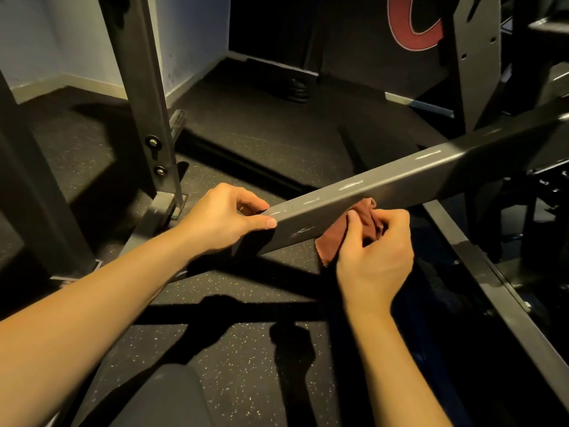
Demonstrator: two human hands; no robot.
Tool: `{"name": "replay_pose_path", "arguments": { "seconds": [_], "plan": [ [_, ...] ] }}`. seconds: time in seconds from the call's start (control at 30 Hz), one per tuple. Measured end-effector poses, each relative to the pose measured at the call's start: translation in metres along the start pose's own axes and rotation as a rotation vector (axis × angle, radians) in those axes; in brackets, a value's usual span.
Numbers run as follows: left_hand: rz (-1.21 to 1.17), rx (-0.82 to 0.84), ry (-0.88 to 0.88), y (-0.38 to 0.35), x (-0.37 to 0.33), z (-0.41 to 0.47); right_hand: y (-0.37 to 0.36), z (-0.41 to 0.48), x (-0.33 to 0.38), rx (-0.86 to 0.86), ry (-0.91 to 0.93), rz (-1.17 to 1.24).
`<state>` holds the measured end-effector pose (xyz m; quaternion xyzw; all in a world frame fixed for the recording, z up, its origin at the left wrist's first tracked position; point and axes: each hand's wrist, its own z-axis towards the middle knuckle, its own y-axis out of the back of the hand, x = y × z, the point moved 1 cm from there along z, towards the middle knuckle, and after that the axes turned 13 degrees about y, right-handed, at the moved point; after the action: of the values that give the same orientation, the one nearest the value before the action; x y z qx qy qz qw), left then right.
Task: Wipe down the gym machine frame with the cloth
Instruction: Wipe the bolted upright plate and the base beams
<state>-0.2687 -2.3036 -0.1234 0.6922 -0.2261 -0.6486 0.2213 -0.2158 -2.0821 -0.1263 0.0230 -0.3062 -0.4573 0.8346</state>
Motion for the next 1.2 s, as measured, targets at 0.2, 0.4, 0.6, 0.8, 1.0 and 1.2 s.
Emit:
{"name": "replay_pose_path", "arguments": {
  "seconds": [0.2, 0.4, 0.6, 0.8, 1.0, 1.2],
  "plan": [
    [0.002, -0.026, -0.002, -0.002, 0.002, 0.000, -0.046, -0.064, 0.020, 0.532, 0.082, 0.047],
    [-0.007, -0.004, -0.006, -0.001, 0.001, -0.001, -0.004, 0.005, 0.007, 0.029, 0.027, 0.029],
    [-0.038, -0.029, -0.021, -0.003, 0.006, 0.000, -0.046, -0.047, 0.017, 0.246, 0.159, 0.076],
    [-0.025, -0.037, 0.005, -0.003, 0.004, -0.002, -0.011, -0.008, 0.004, 0.154, 0.188, -0.014],
    [-0.043, -0.039, 0.007, -0.004, 0.004, -0.002, 0.030, 0.050, -0.007, -0.289, -0.019, 0.003],
    [-0.014, -0.021, 0.004, -0.001, 0.003, -0.002, -0.036, -0.035, 0.029, 0.367, 0.181, 0.083]
  ]
}}
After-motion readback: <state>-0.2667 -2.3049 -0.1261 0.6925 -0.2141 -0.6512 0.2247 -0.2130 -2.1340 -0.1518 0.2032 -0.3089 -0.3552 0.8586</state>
